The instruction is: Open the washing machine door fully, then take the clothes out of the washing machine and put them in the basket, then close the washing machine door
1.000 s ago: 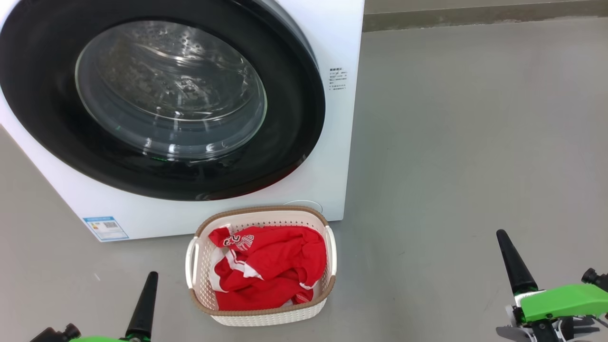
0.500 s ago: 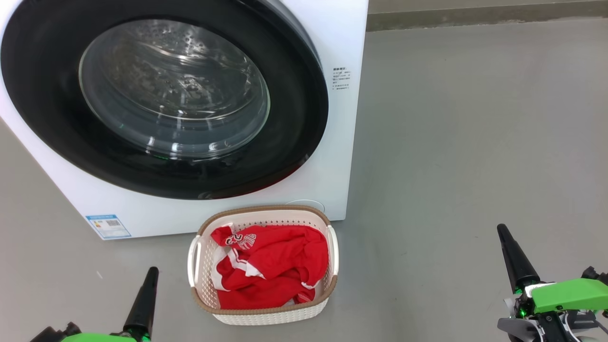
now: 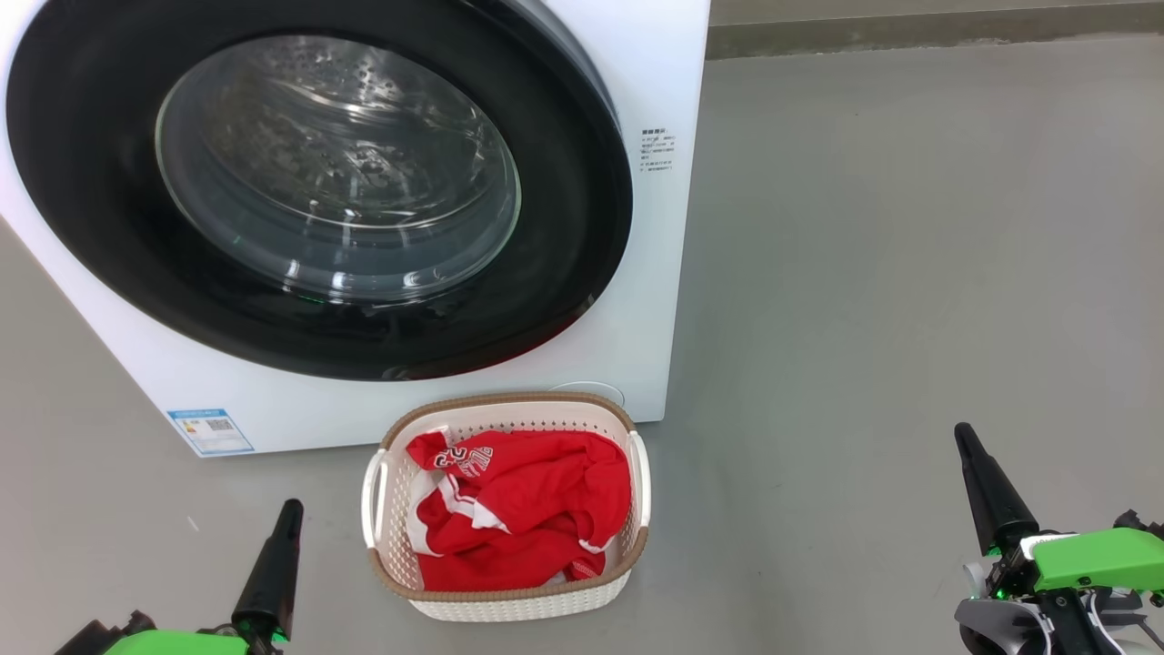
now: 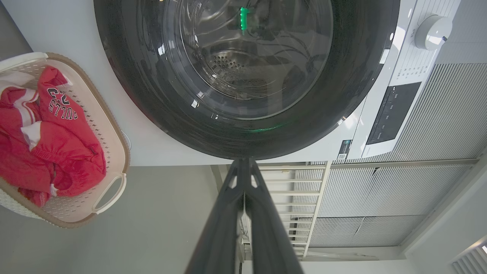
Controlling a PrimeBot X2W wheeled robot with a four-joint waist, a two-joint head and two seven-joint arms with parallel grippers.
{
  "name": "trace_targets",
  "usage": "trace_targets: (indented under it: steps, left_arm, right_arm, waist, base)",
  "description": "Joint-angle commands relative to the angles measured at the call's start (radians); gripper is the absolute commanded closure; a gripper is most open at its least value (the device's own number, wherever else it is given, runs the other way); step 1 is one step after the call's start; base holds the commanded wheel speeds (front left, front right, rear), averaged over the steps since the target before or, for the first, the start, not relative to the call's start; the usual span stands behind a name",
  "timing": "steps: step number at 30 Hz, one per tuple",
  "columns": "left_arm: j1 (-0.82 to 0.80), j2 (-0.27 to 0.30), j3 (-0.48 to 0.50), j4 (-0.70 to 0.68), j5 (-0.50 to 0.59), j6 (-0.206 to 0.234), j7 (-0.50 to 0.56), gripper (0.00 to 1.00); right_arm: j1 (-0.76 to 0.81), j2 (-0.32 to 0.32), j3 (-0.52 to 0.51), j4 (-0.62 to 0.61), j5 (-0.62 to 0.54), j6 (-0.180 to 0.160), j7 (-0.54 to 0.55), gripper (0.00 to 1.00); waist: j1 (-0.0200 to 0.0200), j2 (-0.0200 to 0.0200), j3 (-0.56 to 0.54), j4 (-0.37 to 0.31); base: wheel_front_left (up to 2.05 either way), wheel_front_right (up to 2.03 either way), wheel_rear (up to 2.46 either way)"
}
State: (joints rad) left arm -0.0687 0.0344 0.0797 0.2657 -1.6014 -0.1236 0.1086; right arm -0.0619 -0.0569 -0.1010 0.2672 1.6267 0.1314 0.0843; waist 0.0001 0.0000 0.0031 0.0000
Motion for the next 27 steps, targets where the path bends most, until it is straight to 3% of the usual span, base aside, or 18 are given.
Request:
trace_targets:
  steps: [1,27]
  left_arm:
    - [-0.039,0.016,0.034,-0.02,-0.007,-0.007,0.005,1.0]
    - [-0.039,0.016,0.034,-0.02,-0.007,-0.007,0.005,1.0]
  right_arm:
    - [-0.043,-0.014,0.016,-0.024,0.006,-0.001,0.006,1.0]
    - [-0.044,-0.008,0.008,-0.024,-0.001,-0.001,0.013,1.0]
  waist:
    - [0.0,0.0,0.0,0.0]
    - [0.0,0.0,0.0,0.0]
  base:
    - [0.0,0.0,0.0]
    - [0.0,0.0,0.0]
